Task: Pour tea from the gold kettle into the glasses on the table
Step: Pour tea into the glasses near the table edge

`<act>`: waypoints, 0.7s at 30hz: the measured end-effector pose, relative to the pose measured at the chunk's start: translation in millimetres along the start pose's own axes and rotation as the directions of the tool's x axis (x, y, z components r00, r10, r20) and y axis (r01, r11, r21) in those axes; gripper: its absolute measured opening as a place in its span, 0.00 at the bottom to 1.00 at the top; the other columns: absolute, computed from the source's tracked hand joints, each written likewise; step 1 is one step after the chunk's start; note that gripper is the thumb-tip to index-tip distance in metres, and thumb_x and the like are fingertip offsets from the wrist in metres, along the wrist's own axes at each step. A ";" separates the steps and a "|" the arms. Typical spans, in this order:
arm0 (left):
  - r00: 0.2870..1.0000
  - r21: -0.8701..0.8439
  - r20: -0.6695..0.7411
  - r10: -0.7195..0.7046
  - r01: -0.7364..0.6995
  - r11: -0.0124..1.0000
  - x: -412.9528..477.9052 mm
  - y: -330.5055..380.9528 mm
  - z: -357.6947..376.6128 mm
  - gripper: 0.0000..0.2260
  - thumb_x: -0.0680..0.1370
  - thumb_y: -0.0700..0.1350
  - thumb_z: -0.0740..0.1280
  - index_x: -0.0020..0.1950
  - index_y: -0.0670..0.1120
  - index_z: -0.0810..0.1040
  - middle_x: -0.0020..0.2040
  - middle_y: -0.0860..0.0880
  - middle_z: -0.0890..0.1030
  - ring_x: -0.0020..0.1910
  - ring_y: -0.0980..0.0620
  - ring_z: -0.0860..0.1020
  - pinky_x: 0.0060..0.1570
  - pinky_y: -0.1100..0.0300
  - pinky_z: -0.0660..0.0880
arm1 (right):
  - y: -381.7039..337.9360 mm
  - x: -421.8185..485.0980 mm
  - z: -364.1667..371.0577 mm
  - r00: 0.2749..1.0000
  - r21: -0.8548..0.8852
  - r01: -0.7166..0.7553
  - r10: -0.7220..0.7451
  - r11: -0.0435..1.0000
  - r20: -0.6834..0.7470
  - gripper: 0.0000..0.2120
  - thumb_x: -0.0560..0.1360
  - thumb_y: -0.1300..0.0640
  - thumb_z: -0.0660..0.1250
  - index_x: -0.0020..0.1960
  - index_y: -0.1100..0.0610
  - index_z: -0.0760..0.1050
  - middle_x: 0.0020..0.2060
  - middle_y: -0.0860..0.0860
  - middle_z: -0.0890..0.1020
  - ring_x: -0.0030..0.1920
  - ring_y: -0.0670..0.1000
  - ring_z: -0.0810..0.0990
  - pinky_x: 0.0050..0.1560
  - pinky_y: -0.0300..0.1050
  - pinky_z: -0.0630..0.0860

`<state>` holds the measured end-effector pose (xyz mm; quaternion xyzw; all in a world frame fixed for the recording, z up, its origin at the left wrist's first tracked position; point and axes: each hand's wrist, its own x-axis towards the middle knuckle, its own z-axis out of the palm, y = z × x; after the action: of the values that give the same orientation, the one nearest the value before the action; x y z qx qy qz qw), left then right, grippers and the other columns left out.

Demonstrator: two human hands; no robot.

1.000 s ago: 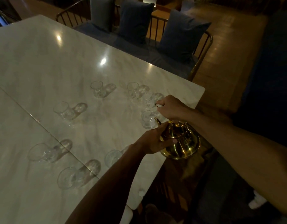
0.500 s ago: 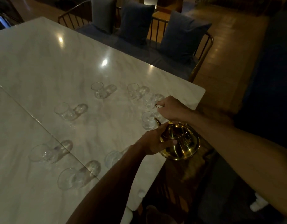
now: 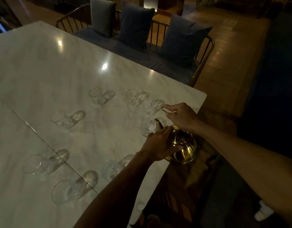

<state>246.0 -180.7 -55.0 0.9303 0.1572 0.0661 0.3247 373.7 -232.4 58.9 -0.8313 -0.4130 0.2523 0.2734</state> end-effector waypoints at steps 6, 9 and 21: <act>1.000 0.059 -0.006 -0.025 0.025 0.998 30.6 5.2 -3.0 0.45 0.72 0.75 0.55 0.81 0.49 0.57 0.72 0.48 0.74 0.60 0.46 0.80 0.57 0.45 0.78 | 7.7 20.1 -17.7 0.998 -0.011 0.033 -0.033 0.999 -0.051 0.20 0.78 0.55 0.65 0.70 0.52 0.74 0.70 0.48 0.75 0.70 0.52 0.72 0.63 0.41 0.70; 0.999 0.027 -0.009 -0.044 0.044 0.999 46.7 7.0 -11.6 0.45 0.71 0.74 0.56 0.81 0.48 0.57 0.71 0.47 0.75 0.62 0.45 0.79 0.58 0.45 0.77 | 4.9 35.6 -26.3 0.998 -0.053 0.051 -0.053 0.997 -0.031 0.21 0.79 0.55 0.64 0.71 0.53 0.72 0.71 0.49 0.73 0.71 0.52 0.70 0.65 0.44 0.70; 0.973 -0.115 0.072 -0.217 0.225 0.968 96.5 -21.5 -28.8 0.40 0.76 0.68 0.63 0.82 0.55 0.51 0.77 0.50 0.68 0.68 0.45 0.76 0.66 0.47 0.75 | -14.4 103.5 -35.5 0.993 -0.143 0.109 -0.102 0.984 0.060 0.21 0.80 0.57 0.62 0.73 0.56 0.71 0.71 0.52 0.73 0.68 0.53 0.74 0.55 0.37 0.70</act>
<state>325.0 -115.6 -43.9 0.8868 0.2459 0.0116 0.3911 443.7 -148.5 74.1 -0.8190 -0.4810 0.2284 0.2139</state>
